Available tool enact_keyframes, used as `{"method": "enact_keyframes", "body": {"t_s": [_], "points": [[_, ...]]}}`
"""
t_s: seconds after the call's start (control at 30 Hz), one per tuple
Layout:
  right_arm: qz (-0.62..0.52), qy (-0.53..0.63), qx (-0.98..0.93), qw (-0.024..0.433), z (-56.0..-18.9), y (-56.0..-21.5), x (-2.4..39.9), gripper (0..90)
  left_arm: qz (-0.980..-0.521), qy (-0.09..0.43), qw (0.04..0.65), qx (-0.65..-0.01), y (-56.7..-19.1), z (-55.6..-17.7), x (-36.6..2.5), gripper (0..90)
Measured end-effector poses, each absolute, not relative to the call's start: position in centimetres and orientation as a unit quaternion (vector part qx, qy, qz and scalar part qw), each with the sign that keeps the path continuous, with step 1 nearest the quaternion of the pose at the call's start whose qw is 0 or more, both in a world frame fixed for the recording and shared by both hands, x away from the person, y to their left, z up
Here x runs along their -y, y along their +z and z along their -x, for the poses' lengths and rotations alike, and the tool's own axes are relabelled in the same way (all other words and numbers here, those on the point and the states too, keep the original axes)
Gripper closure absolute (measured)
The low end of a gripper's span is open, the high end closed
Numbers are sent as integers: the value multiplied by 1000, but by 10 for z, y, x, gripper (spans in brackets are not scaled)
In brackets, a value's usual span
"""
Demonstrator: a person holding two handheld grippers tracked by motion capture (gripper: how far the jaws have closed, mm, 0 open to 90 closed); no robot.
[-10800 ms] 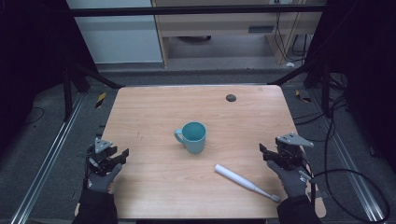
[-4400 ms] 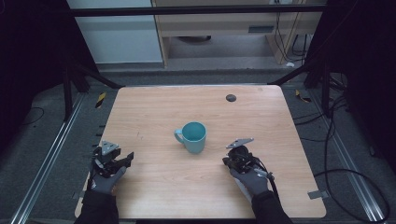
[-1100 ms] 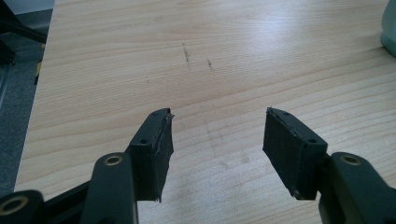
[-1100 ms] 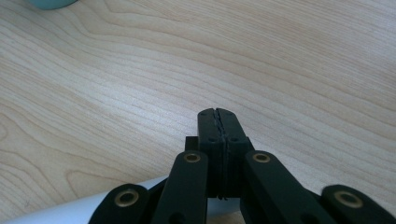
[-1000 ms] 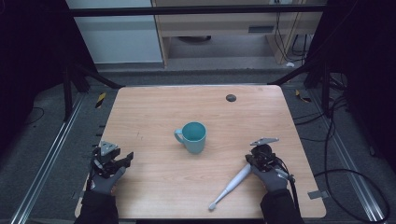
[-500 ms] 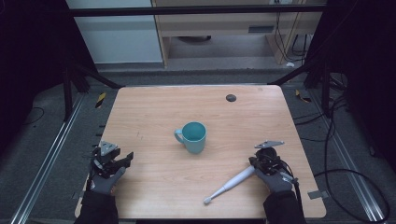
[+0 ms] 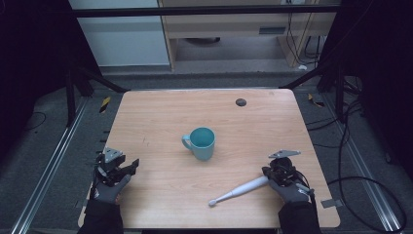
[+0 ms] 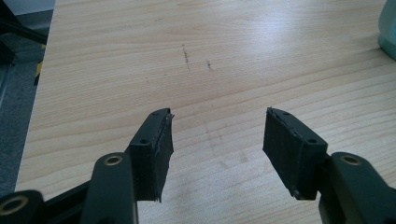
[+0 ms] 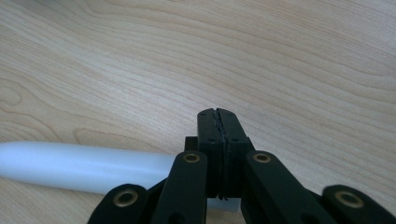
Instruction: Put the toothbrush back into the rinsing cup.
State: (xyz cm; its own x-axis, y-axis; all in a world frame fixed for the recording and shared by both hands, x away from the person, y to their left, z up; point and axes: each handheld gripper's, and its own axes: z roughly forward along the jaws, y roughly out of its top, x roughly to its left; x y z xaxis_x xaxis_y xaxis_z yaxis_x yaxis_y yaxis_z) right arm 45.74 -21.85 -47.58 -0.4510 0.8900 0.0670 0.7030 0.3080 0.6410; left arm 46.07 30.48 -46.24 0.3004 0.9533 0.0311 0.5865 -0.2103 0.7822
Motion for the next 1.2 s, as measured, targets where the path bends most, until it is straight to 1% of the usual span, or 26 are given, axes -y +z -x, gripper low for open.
{"method": "enact_keyframes", "body": {"t_s": [1.2], "points": [[-485,306,-808,133,-427,-476,222,883,-730,267,344,-526,-462,-459,-304,416]]}}
